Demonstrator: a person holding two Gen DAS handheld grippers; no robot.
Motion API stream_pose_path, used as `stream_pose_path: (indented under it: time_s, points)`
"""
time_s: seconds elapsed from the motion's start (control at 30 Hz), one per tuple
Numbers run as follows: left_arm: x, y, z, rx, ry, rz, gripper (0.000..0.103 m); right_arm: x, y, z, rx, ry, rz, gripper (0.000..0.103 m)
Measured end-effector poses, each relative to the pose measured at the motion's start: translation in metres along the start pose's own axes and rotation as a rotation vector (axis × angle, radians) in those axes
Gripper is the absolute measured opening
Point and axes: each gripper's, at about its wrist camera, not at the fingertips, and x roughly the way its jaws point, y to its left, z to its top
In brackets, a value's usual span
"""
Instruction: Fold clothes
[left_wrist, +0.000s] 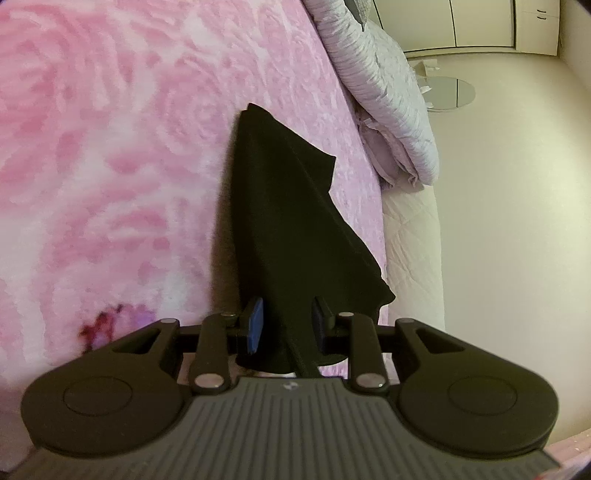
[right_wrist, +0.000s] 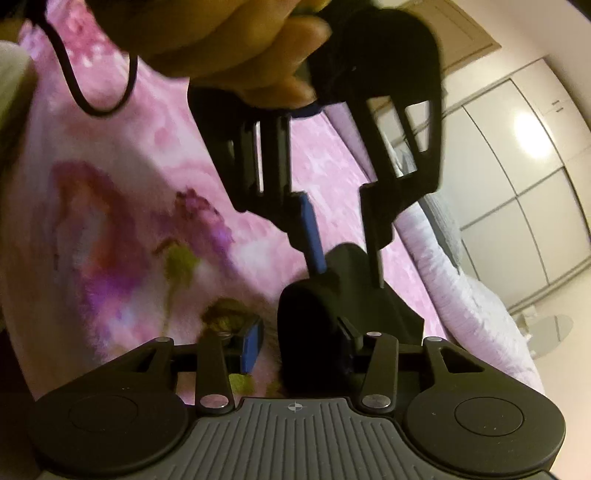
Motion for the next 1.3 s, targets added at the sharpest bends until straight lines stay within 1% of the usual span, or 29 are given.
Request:
stream_pose_path:
  time_s: [0.13,0.17,0.2,0.23,0.3,0.33,0.43,0.47,0.57,0.67,0.7,0.73,0.77,0.83,0.87,0.9,0.97,1.0,1.03,1.07,1.13,1.17,1.27,1.3]
  points:
    - [0.0,-0.001,0.001,0.002,0.001,0.007,0.022,0.01,-0.01,0.005,0.051,0.008,-0.005,0.045]
    - [-0.001,-0.001,0.001,0.002,0.0,0.009,0.022,0.012,-0.015,0.005,0.071,0.004,-0.001,0.038]
    - [-0.003,-0.001,0.001,0.006,-0.005,0.007,0.022,0.011,-0.021,0.004,0.107,0.0,0.01,0.022]
    - [-0.006,-0.001,0.001,0.01,-0.014,0.003,0.022,0.009,-0.028,0.003,0.144,-0.004,0.021,0.017]
    - [-0.014,-0.003,0.003,0.023,-0.042,-0.002,0.022,0.009,-0.057,-0.006,0.328,-0.015,0.088,0.012]
    - [-0.018,-0.006,0.004,0.04,-0.065,0.003,0.022,-0.002,-0.064,-0.02,0.48,-0.011,0.139,0.011]
    - [-0.024,-0.022,0.006,0.119,-0.115,0.032,0.022,-0.004,-0.139,-0.068,1.059,-0.031,0.287,0.011]
    - [-0.023,-0.028,0.007,0.147,-0.117,0.044,0.022,-0.009,-0.161,-0.096,1.265,-0.056,0.316,0.01]
    - [-0.006,-0.045,0.008,0.221,-0.086,0.058,0.022,-0.033,-0.206,-0.152,1.646,-0.112,0.281,0.01]
    - [0.029,-0.064,0.003,0.278,-0.014,0.038,0.022,-0.053,-0.231,-0.208,1.853,-0.137,0.203,0.01]
    - [0.044,-0.071,0.0,0.304,0.01,0.03,0.022,-0.068,-0.228,-0.228,1.906,-0.13,0.175,0.01]
    - [0.059,-0.078,-0.004,0.33,0.034,0.021,0.022,-0.074,-0.229,-0.25,1.965,-0.116,0.141,0.011]
    - [0.074,-0.085,-0.008,0.357,0.057,0.012,0.022,-0.07,-0.238,-0.267,2.01,-0.095,0.111,0.011]
    - [0.109,-0.096,-0.018,0.413,0.105,0.017,0.022,-0.071,-0.236,-0.299,2.08,-0.051,0.076,0.011]
    - [0.127,-0.1,-0.023,0.441,0.13,0.027,0.022,-0.071,-0.24,-0.314,2.113,-0.03,0.073,0.011]
    - [0.142,-0.104,-0.028,0.462,0.151,0.042,0.022,-0.08,-0.236,-0.323,2.135,-0.021,0.086,0.011]
    - [0.163,-0.108,-0.039,0.494,0.183,0.068,0.022,-0.063,-0.255,-0.329,2.11,-0.022,0.099,0.011]
    - [0.169,-0.109,-0.043,0.506,0.184,0.076,0.023,-0.068,-0.257,-0.324,2.061,-0.017,0.089,0.011]
    - [0.172,-0.111,-0.047,0.517,0.177,0.085,0.024,-0.071,-0.268,-0.314,1.974,-0.025,0.064,0.011]
    - [0.175,-0.112,-0.049,0.524,0.171,0.089,0.024,-0.078,-0.274,-0.306,1.882,-0.05,0.042,0.011]
    - [0.176,-0.116,-0.054,0.523,0.165,0.077,0.024,-0.111,-0.285,-0.274,1.699,-0.131,-0.003,0.011]
    - [0.176,-0.118,-0.056,0.522,0.162,0.07,0.023,-0.119,-0.291,-0.266,1.638,-0.152,-0.04,0.011]
    - [0.183,-0.134,-0.062,0.557,0.17,0.016,0.024,-0.144,-0.306,-0.244,1.458,-0.212,-0.149,0.01]
    - [0.187,-0.14,-0.062,0.574,0.179,0.018,0.024,-0.135,-0.306,-0.261,1.505,-0.156,-0.167,0.01]
